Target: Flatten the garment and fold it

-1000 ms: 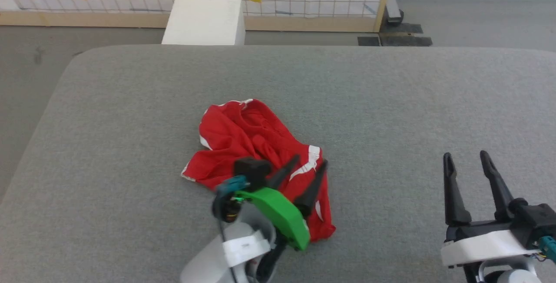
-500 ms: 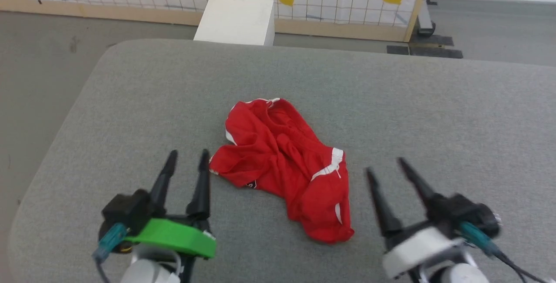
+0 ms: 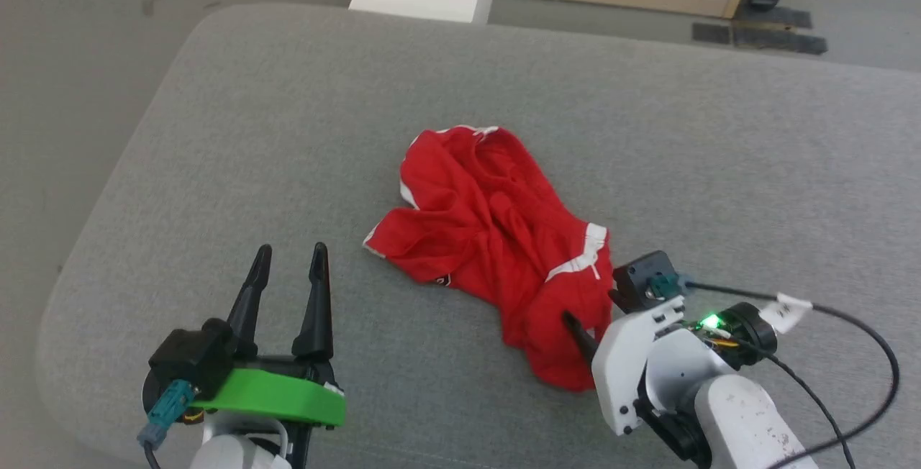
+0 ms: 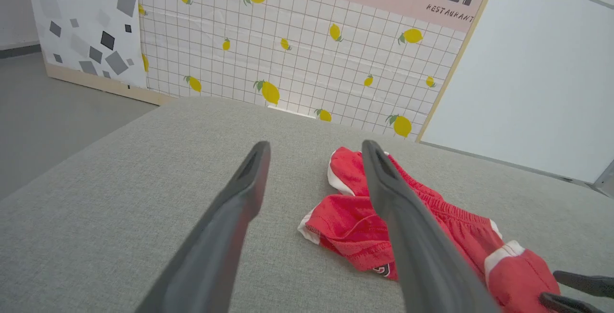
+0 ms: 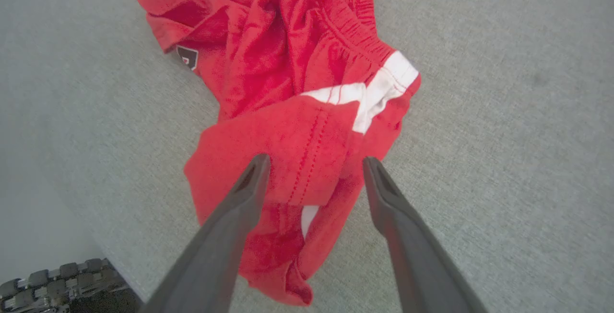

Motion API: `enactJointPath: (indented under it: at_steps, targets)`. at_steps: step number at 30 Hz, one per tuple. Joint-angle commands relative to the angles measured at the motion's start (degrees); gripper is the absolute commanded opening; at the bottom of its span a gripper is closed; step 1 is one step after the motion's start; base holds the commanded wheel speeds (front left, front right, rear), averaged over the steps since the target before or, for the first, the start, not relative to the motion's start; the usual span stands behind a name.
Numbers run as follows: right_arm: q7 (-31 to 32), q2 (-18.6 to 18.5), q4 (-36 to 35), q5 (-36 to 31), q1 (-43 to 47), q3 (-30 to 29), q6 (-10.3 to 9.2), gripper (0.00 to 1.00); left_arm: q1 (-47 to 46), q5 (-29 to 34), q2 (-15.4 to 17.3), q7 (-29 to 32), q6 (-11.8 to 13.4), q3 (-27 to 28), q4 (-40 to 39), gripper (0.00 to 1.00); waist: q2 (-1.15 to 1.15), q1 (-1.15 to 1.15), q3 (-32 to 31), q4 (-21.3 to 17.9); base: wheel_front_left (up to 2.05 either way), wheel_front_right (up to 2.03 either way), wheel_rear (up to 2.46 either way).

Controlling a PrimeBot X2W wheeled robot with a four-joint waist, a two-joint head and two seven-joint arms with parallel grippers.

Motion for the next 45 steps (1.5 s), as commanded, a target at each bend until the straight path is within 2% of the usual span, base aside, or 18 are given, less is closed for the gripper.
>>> enactJointPath:
  at_steps: [1,6,7,9,13,16,20,23,26,28,32,35,36,37,41,45]
  targets:
    - [1.93,0.01,0.05,-0.39,-1.24,-0.06,-0.09,1.0,-1.08,-0.21,-0.26,-0.2,-0.34,-0.07,-0.43,1.0,0.0,0.0,2.07,1.87,0.0,0.0,0.0]
    - [8.57,0.01,-0.34,-0.26,-2.08,0.41,-0.09,1.0,-1.88,-1.65,-0.28,-0.2,-0.38,-0.59,-0.86,1.0,0.0,0.0,3.43,2.76,0.0,0.0,0.0]
    - [9.24,0.01,-0.56,-0.16,-2.25,0.92,-0.09,0.77,-1.99,-1.81,-0.29,-0.2,-0.38,-0.64,-0.88,1.0,0.0,0.0,3.57,2.87,0.0,0.0,0.0]
    - [9.07,0.01,-1.42,-0.11,-2.66,1.84,-0.09,0.0,-2.13,-2.08,-0.29,-0.2,-0.39,-0.61,-0.83,1.0,0.0,0.0,3.78,2.95,0.0,0.0,0.0]
    - [5.5,0.01,-3.24,0.55,-3.23,2.14,-0.09,0.0,-1.94,-2.16,-0.29,-0.2,-0.39,-0.32,-0.69,1.0,0.0,0.0,3.41,2.5,0.0,0.0,0.0]
    - [0.94,0.01,-4.93,1.35,-3.38,0.08,-0.09,0.0,-1.51,-1.94,-0.29,-0.2,-0.35,-0.04,-0.49,1.0,0.0,0.0,2.44,1.81,0.0,0.0,0.0]
    - [-4.37,0.01,-7.29,1.16,-3.12,-6.54,-0.09,0.0,-1.02,-1.37,-0.3,-0.2,-0.31,0.42,-0.42,1.0,0.0,0.0,0.81,0.91,0.0,0.0,0.0]
    - [-7.01,0.01,-8.48,0.21,-2.51,-13.9,-0.09,0.0,-0.68,-0.88,-0.3,-0.2,-0.31,0.6,-0.5,1.0,0.0,0.0,-0.21,0.27,0.0,0.0,0.0]
    - [-7.45,0.01,-8.78,-1.24,-1.33,-21.1,-0.09,0.0,-0.48,-0.55,-0.3,-0.2,-0.32,0.71,-0.41,1.0,0.0,0.0,-0.81,-0.31,0.0,0.0,0.0]
    - [-6.23,0.01,-7.04,-3.08,-0.13,-28.8,-0.09,0.0,-0.32,-0.34,-0.3,-0.2,-0.34,0.53,-0.47,1.0,0.0,0.0,-0.99,-0.8,0.0,0.0,0.0]
    - [-1.23,0.01,-1.48,-7.2,0.96,-36.45,-0.09,0.0,-0.37,-0.19,-0.3,-0.2,-0.36,0.24,-0.3,1.0,0.0,0.0,-0.86,-1.24,0.0,0.0,0.0]
    - [1.99,0.01,2.24,-9.32,1.14,-40.1,-0.09,0.0,-0.43,-0.13,-0.3,-0.2,-0.37,0.01,-0.05,1.0,0.0,0.0,-0.97,-1.33,0.0,0.0,0.0]
    - [1.79,0.01,2.74,-9.81,1.07,-40.75,-0.09,0.21,-0.37,-0.11,-0.3,-0.2,-0.38,-0.06,0.05,1.0,0.0,0.0,-1.15,-1.35,0.0,0.0,0.0]
    - [1.26,0.01,2.99,-9.82,1.1,-40.87,-0.09,1.0,-0.28,-0.08,-0.3,-0.2,-0.38,-0.11,0.16,1.0,0.0,0.0,-1.38,-1.37,0.0,0.0,0.0]
    - [-4.0,0.01,3.08,-7.03,2.57,-40.54,-0.09,1.0,0.44,0.18,-0.3,-0.2,-0.4,-0.32,0.99,1.0,0.0,0.0,-3.19,-1.36,0.0,0.0,0.0]
    - [-15.4,0.01,0.19,-4.1,6.09,-37.6,-0.09,1.0,1.39,0.18,-0.3,-0.2,-0.41,-0.53,1.4,1.0,0.0,0.0,-5.22,-1.7,0.0,0.0,0.0]
